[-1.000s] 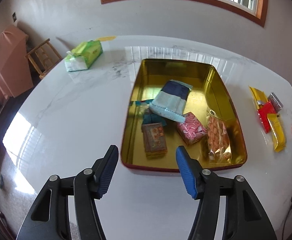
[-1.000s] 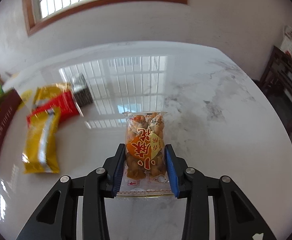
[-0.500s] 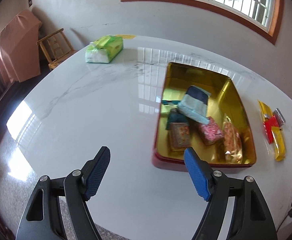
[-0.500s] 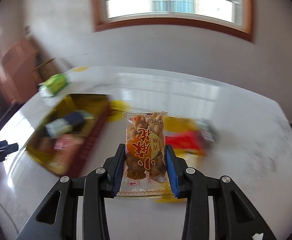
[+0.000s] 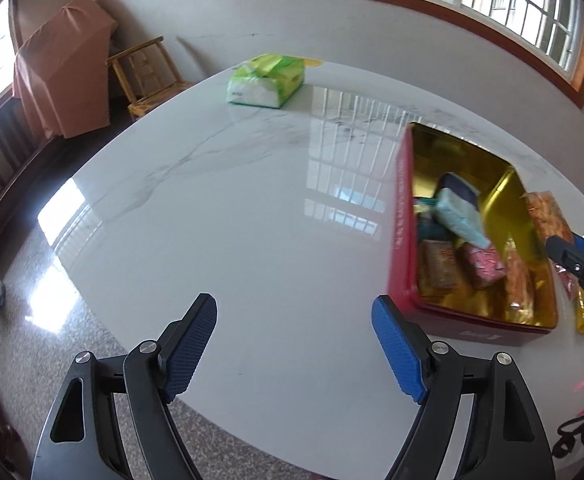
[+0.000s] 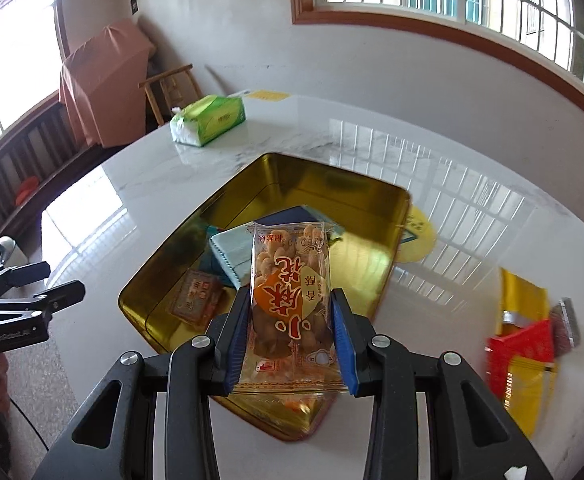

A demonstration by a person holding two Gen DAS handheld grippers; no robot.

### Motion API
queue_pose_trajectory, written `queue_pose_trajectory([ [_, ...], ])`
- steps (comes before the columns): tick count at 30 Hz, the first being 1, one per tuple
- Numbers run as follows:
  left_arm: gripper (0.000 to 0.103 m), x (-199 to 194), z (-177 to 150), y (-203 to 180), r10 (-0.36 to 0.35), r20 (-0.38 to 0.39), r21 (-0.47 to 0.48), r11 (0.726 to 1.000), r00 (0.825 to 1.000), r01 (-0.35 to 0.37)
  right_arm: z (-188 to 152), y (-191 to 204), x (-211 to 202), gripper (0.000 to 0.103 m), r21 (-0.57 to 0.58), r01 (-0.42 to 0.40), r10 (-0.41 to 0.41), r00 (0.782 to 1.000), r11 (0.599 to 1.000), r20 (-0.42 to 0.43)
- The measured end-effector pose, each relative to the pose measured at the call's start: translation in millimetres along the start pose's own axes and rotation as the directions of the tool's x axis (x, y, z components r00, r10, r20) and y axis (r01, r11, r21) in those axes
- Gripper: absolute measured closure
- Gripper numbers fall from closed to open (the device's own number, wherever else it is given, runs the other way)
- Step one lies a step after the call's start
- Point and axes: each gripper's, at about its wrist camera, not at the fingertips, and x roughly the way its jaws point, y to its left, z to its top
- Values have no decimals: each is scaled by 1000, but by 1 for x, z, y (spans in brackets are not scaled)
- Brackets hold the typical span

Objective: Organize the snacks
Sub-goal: 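Carry the twist-snack bag into the gold tin and open the right tool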

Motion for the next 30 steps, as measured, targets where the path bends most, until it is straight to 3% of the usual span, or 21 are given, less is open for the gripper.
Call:
queue_pose_trajectory([
  [12, 23, 9, -4, 12, 2, -37, -28, 1000, 999, -3, 2, 15, 30, 65, -15, -17, 16, 998, 1000, -53],
  [17, 23, 9, -4, 10, -1, -42, -25, 1000, 999, 0, -1, 13, 9, 45, -19, 3, -3, 1000, 1000, -6],
  [20, 23, 9, -4, 6, -8, -44, -17, 1000, 999, 7, -5, 5, -13, 44, -5, 14, -14, 999, 1000, 36],
  [25, 23, 5, -4, -4, -26, -32, 8, 1000, 999, 27, -21, -32, -42, 38, 41, 122, -125, 990, 992, 59],
  [30, 23, 2, -4, -19, -64, -27, 33, 997, 998, 65, -44, -90, -55, 35, 127, 263, -266, 964, 956, 2],
])
